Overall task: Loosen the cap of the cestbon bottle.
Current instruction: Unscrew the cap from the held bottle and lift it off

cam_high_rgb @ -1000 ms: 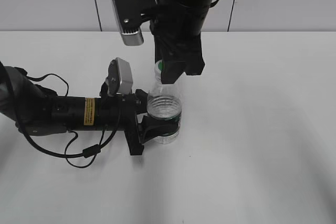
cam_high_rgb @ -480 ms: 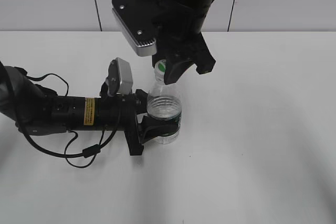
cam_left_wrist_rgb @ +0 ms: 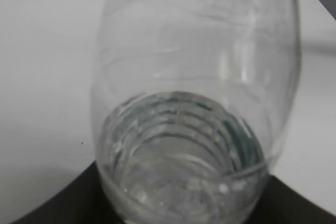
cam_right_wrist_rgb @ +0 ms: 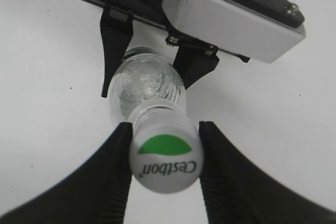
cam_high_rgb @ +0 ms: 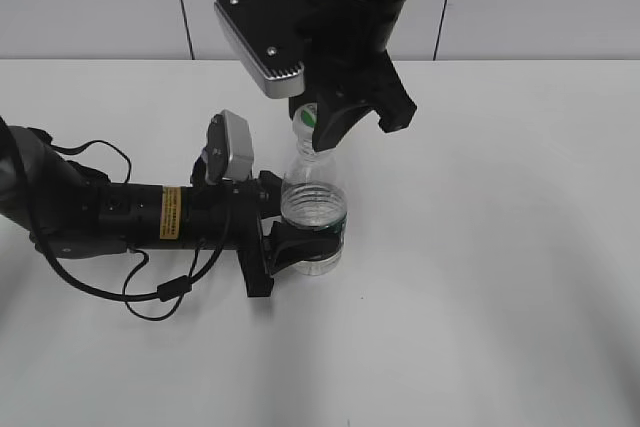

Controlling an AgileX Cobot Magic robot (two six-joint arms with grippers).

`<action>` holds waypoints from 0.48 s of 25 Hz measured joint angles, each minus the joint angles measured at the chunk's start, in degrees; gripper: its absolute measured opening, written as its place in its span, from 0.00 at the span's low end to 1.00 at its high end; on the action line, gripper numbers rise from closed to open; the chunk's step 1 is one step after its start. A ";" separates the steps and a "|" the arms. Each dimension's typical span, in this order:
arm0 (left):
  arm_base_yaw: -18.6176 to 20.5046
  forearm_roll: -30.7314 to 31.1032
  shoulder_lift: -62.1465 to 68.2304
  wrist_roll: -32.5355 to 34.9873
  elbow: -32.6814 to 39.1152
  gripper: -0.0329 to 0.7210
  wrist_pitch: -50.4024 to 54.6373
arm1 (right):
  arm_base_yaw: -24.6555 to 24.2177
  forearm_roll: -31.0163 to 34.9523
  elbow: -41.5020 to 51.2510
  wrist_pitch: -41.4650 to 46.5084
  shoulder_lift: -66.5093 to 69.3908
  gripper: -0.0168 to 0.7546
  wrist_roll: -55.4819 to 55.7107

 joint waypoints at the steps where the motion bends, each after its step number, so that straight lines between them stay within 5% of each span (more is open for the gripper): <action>1: 0.00 0.00 0.00 0.00 0.00 0.54 0.00 | 0.00 0.04 0.00 0.00 -0.14 0.41 -0.06; 12: 0.00 0.10 0.00 0.00 0.00 0.54 0.00 | 0.00 -1.41 0.00 0.00 -3.48 0.41 7.82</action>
